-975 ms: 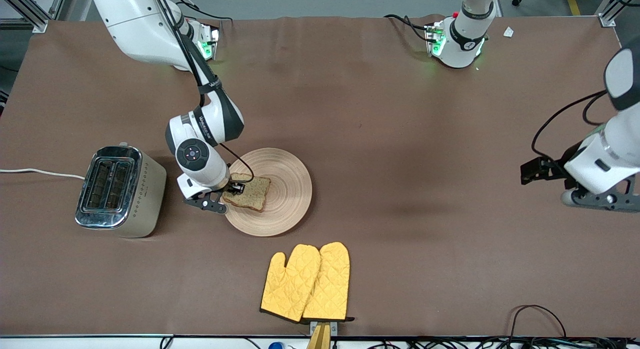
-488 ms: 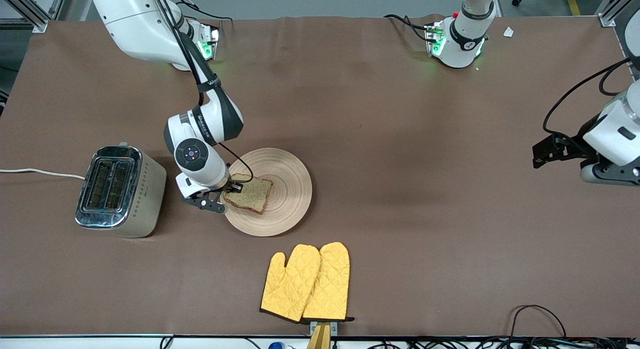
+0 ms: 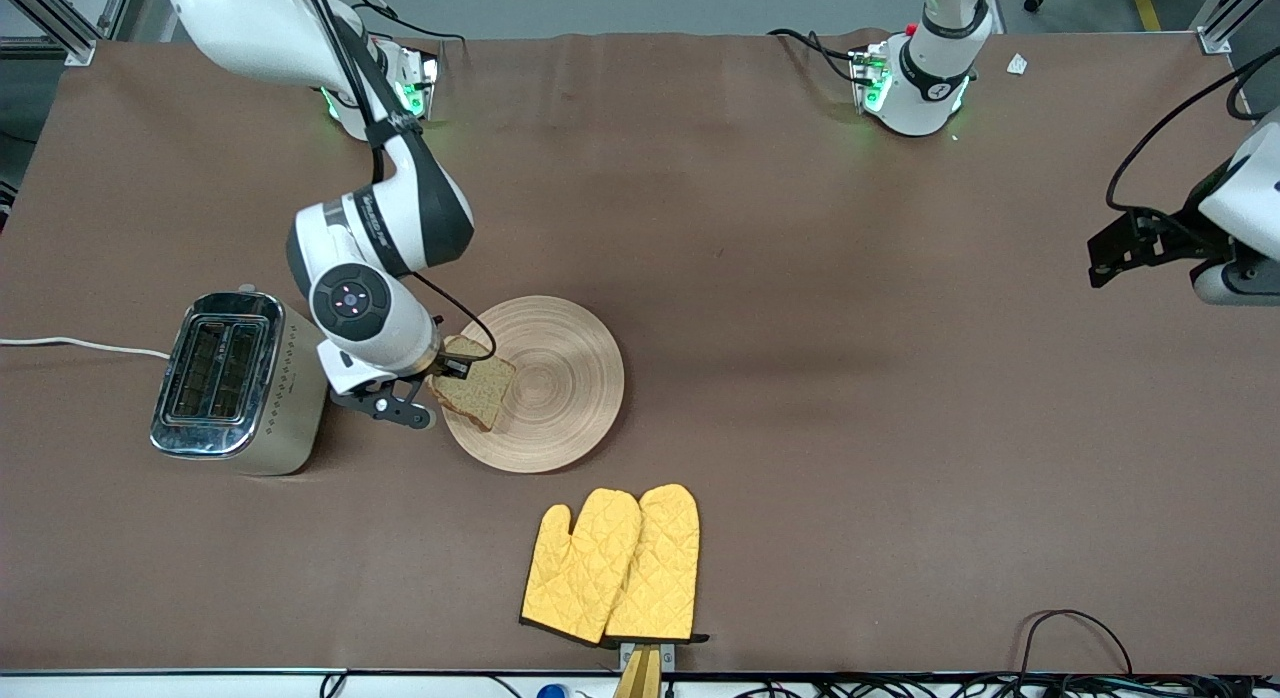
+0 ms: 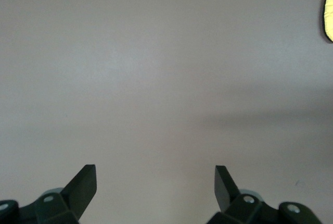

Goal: Move plate and put bread in toaster
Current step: 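Lift the bread and carry it over the toaster with the right gripper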

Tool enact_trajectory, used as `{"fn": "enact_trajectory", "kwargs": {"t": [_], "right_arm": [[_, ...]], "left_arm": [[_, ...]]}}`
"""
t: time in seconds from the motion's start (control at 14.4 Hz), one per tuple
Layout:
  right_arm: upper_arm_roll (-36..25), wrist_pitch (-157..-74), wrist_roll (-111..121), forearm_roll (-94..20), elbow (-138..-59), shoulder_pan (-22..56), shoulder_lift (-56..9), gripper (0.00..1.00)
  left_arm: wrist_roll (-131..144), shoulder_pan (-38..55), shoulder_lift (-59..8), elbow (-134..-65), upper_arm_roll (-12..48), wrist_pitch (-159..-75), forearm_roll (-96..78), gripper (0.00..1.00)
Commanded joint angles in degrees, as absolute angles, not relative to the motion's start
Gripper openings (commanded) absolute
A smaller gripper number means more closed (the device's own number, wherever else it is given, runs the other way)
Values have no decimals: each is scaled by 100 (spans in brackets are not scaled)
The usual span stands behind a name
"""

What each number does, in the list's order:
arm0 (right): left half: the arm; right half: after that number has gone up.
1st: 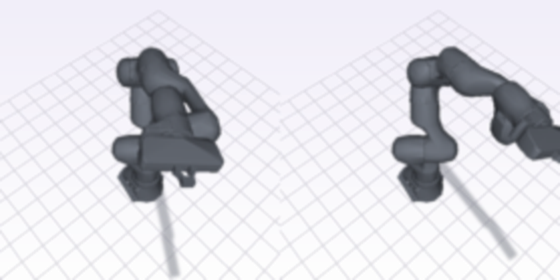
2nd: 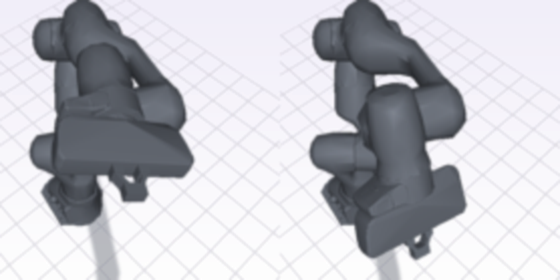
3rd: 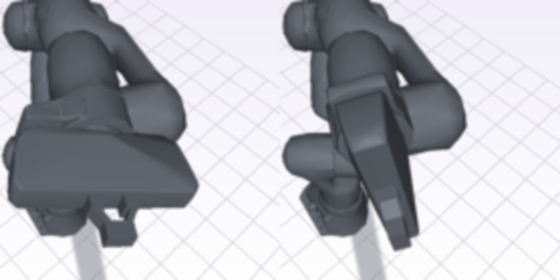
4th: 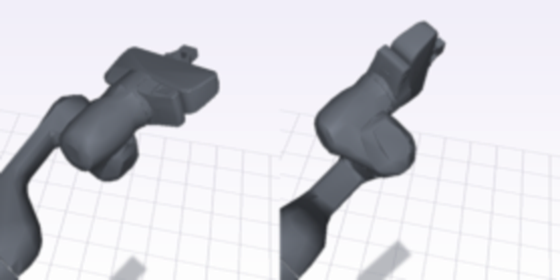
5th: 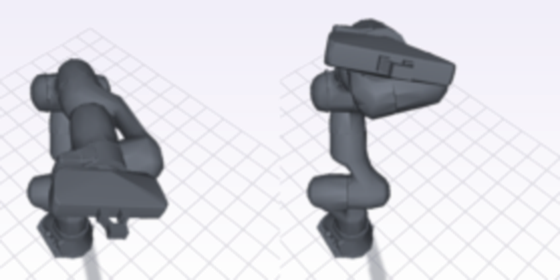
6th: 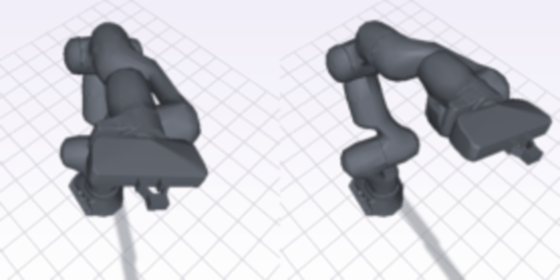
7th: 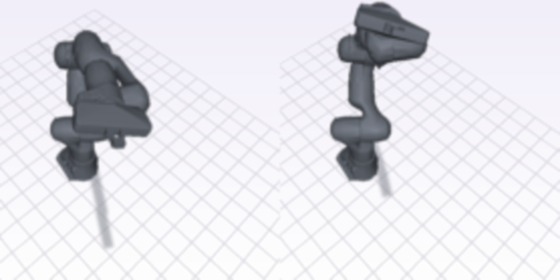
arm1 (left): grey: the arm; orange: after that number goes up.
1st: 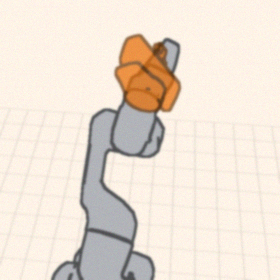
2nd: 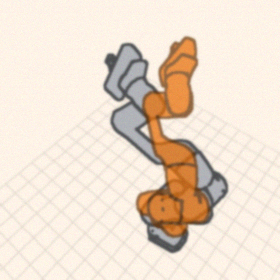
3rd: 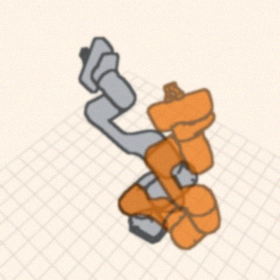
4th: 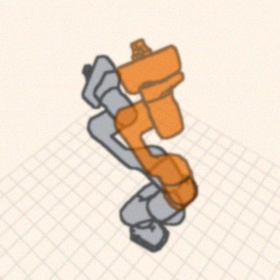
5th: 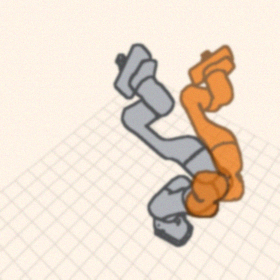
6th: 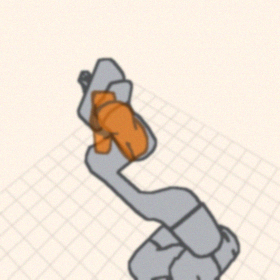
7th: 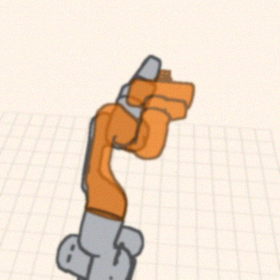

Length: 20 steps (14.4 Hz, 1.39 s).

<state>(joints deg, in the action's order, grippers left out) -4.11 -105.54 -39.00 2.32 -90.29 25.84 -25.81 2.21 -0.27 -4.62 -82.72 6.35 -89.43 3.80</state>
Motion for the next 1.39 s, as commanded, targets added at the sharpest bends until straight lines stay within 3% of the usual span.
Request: {"fn": "enact_trajectory", "kwargs": {"t": [0.0,0.28,0.56,1.32], "right_arm": [[-386,-9583,-3482,683,-8246,2453,-2610,0],[-404,-8844,-2647,2132,-8025,2285,-2593,0],[-396,-8184,-2286,3557,-8007,2329,-2610,0],[-413,-7655,-1942,4948,-8059,2040,-2812,0]], "left_arm": [[255,350,52,-8946,72,-9140,167,100],[237,465,421,-9438,9,-9544,176,100],[264,457,282,-9352,17,-9536,202,100],[281,475,79,-9070,62,-9562,158,100]]}}
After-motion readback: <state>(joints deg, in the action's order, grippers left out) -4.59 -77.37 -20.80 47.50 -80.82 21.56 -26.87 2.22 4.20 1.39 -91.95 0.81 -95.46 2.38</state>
